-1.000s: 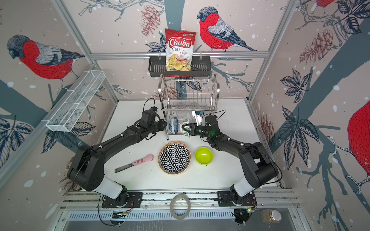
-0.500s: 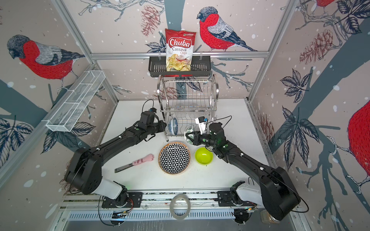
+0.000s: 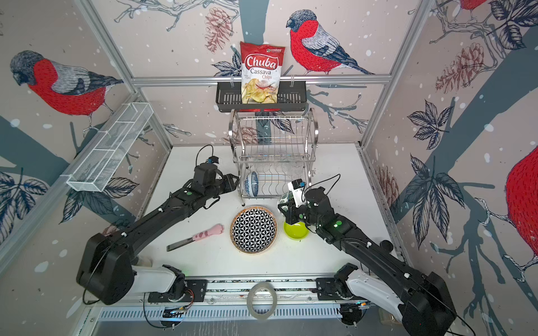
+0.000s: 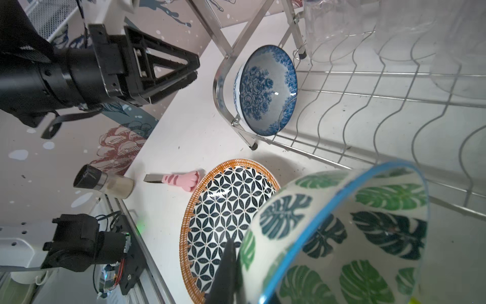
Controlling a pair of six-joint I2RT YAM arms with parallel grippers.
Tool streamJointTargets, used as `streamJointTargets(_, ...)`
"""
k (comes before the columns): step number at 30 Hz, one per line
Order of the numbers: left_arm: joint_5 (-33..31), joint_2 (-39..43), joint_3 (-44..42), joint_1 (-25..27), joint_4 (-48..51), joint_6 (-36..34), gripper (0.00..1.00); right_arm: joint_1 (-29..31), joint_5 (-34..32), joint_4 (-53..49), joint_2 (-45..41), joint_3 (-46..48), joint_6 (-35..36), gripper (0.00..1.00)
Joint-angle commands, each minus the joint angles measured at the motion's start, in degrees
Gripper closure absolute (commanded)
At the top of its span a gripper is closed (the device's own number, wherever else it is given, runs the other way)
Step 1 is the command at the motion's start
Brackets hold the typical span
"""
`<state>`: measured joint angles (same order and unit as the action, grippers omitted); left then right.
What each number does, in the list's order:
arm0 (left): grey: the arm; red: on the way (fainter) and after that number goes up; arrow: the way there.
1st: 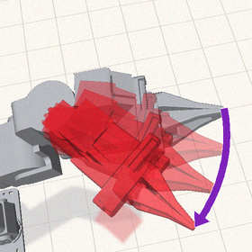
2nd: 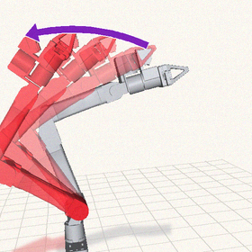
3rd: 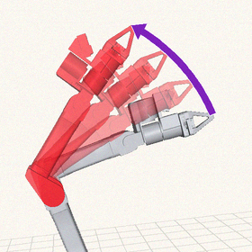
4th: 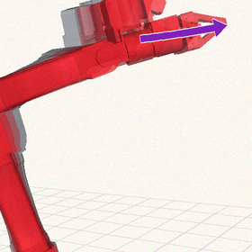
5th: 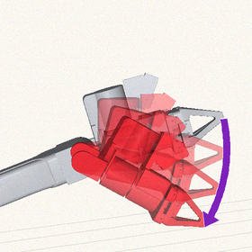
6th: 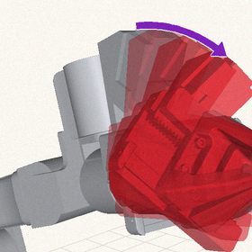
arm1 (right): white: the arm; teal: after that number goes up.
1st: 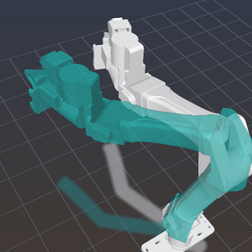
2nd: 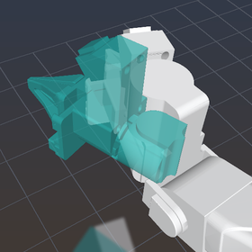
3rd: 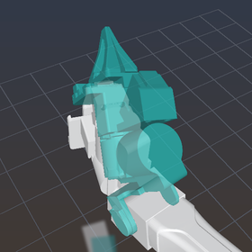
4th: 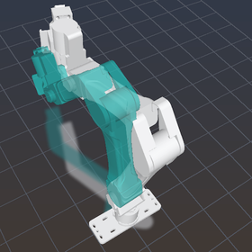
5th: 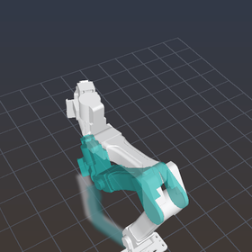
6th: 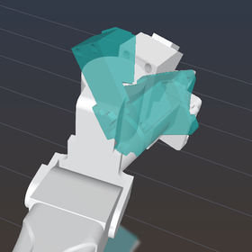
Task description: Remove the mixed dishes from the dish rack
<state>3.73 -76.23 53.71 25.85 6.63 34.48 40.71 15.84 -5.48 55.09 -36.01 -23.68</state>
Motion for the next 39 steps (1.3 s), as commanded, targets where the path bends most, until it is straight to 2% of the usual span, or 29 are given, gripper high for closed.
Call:
streamJointTargets(1,-1.8,2.81,-1.09,0.07,3.47,0.21,0.53,3.71,-8.18,-3.33,-0.12,-1.27,2.83,1.0)
streamJointTargets(6,-2.77,9.14,-2.99,0.3,9.31,1.97,0.55,11.72,-16.27,-8.33,1.48,-4.95,5.33,1.0)
streamJointTargets(11,-0.08,11.51,-1.01,2.27,13.93,1.76,0.33,19.95,-23.38,-14.65,4.97,-11.0,8.96,1.0)
streamJointTargets(17,3.7,7.08,7.84,5.97,19.91,-0.82,0.17,30.31,-30.27,-21.09,11.26,-18.16,11.91,1.0)
streamJointTargets(24,8.76,0.33,14.59,9.72,25.94,-2.49,0.07,41.22,-38.76,-29.79,19.5,-26.15,15.38,1.0)
streamJointTargets(28,9.09,-0.54,14.93,12.6,26.58,-2.31,0.07,43.56,-40.11,-33.11,22.59,-28.51,16.63,1.0)
streamJointTargets(34,8.65,-2.03,17.09,16.64,29.87,-3.0,0.09,44.02,-42.24,-34.75,23.99,-30.72,19.99,1.0)
streamJointTargets(39,8.59,-2.76,17.28,17.81,30.9,-2.94,0.1,43.93,-45.27,-35.17,24.73,-31.4,22.59,1.0)
